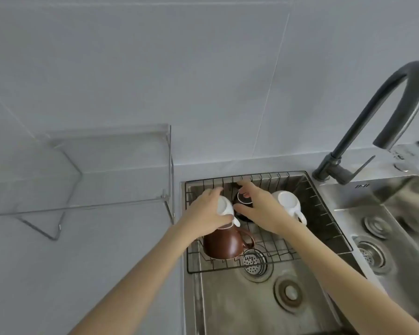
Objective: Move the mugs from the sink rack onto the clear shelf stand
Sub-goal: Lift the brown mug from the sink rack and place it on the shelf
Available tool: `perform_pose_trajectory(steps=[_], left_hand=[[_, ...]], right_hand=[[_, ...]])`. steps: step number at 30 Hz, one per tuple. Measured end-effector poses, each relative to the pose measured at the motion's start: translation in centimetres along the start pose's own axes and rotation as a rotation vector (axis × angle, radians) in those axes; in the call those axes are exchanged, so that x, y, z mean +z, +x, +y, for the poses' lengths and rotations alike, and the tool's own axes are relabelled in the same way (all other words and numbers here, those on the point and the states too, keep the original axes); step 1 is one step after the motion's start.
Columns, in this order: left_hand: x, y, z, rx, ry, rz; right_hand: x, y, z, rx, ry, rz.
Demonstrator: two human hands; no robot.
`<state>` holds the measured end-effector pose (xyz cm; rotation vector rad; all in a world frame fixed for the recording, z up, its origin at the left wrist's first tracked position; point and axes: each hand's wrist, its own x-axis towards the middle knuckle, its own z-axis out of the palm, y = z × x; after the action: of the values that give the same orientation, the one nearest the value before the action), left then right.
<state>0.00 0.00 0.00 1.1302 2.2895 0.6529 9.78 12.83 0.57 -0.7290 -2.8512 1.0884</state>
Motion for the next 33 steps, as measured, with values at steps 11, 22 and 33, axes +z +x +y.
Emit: perform_pose_trajectory(steps=[11,22,33], left_hand=[[4.3,0.8,-2.8,-0.205,-0.128,-0.126],[4.5,1.0,-3.5,-0.248,-0.132,-0.239],[-3.6,0.0,1.2,-0.035,-0.084,0.159]], right_hand=[[4.3,-0.6,5.3,0.197,0.069,-0.17],[5.3,-0.6,5.9,0.268,0.212,-0.115],[-3.5,0.2,-0.1,0.074,0.41,0.003]])
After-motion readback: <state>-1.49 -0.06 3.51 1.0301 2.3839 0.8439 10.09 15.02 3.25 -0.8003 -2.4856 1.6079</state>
